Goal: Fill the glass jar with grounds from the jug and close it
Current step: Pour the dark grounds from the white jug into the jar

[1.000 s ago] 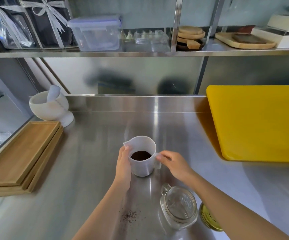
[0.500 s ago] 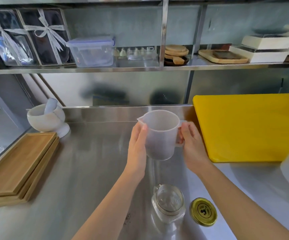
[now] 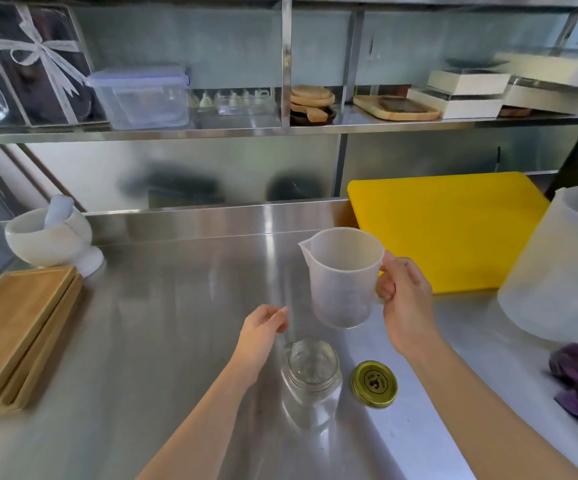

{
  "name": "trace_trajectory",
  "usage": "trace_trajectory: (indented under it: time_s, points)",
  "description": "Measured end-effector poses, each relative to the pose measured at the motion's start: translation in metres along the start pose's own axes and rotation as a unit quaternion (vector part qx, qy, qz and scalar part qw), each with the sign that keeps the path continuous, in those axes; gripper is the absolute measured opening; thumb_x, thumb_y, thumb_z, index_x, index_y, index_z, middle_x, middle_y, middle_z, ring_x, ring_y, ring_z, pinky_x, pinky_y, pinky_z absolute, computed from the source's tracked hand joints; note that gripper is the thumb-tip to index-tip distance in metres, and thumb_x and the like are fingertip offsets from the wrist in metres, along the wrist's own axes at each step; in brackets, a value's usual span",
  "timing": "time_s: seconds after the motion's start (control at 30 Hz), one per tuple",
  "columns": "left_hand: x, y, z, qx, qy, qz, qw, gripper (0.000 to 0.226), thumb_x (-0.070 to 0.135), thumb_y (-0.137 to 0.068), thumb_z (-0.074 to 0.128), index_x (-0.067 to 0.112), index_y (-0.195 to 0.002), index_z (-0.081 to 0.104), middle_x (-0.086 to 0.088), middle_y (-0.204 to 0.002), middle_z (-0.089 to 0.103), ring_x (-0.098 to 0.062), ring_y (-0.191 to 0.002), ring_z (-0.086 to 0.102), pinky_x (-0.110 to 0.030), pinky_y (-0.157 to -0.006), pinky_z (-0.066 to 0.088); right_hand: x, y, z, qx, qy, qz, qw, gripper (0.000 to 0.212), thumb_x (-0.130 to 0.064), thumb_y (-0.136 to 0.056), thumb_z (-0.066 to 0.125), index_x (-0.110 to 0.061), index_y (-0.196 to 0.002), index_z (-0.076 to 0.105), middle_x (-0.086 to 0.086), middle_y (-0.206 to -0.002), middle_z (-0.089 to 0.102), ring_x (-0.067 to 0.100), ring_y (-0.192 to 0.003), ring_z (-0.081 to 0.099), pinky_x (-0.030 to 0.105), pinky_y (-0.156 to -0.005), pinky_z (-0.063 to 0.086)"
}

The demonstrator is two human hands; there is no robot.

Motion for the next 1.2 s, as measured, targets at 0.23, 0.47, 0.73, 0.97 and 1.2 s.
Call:
trace_trajectory:
  time_s: [0.23, 0.47, 0.73, 0.97, 1.2]
  points:
    - [-0.037, 0.005, 0.007, -0.076, -0.07, -0.004, 0.995, 0.031, 0.034, -0.085, 0.059, 0.016, -0.061, 0.049, -0.002, -0.062, 0.041, -0.011, -0.059, 0.039, -0.022, -0.057, 0.033, 0.006, 0.022, -0.021, 0.025, 0.021, 0.033, 0.999, 0.022, -0.024, -0.086, 0.06, -0.026, -0.064, 0.063, -0.014, -0.046, 0.042, 0.005, -0.048, 0.036, 0.019, -0.048, 0.032]
    - [-0.051, 0.019, 0.01, -0.027, -0.044, -0.021, 0.998, 0.041, 0.034, -0.089, 0.048, 0.019, -0.054, 0.034, -0.005, -0.058, 0.03, -0.017, -0.059, 0.029, -0.032, -0.059, 0.026, 0.0, 0.037, -0.032, 0.028, 0.066, 0.04, 0.997, 0.017, -0.018, -0.091, 0.054, -0.022, -0.087, 0.07, -0.02, -0.05, 0.054, -0.002, -0.053, 0.048, 0.019, -0.055, 0.038]
    - [-0.068, 0.035, -0.018, 0.131, 0.013, -0.033, 0.991, 0.05, 0.028, -0.091, 0.046, 0.024, -0.05, 0.016, 0.005, -0.047, 0.018, -0.017, -0.052, 0.017, -0.034, -0.054, 0.017, -0.016, 0.042, -0.026, -0.024, 0.147, 0.01, 0.989, 0.02, -0.015, -0.088, 0.058, -0.026, -0.082, 0.073, -0.02, -0.057, 0.061, -0.005, -0.061, 0.054, 0.028, -0.066, 0.039]
    - [-0.07, 0.042, -0.042, 0.16, -0.007, -0.034, 0.987, 0.047, 0.03, -0.092, 0.041, 0.021, -0.054, 0.016, -0.001, -0.052, 0.019, -0.019, -0.054, 0.018, -0.035, -0.055, 0.019, -0.027, 0.044, 0.0, -0.116, 0.217, -0.018, 0.969, 0.023, -0.042, -0.07, 0.064, -0.024, -0.081, 0.073, -0.001, -0.086, 0.072, 0.029, -0.091, 0.059, 0.037, -0.072, 0.047]
    - [-0.067, 0.048, -0.046, 0.163, -0.022, -0.043, 0.985, 0.05, 0.031, -0.093, 0.039, 0.023, -0.051, 0.014, 0.004, -0.049, 0.019, -0.017, -0.05, 0.017, -0.032, -0.052, 0.017, -0.04, 0.032, 0.021, -0.174, 0.289, -0.067, 0.939, 0.023, -0.011, -0.083, 0.065, -0.031, -0.073, 0.072, -0.01, -0.082, 0.071, 0.017, -0.081, 0.06, 0.035, -0.068, 0.043]
Point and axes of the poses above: each hand's wrist, its own y-axis away from the middle knuckle, its own z-axis out of the palm, x = y × z, the point moved 1 cm from there along -y, towards the middle knuckle
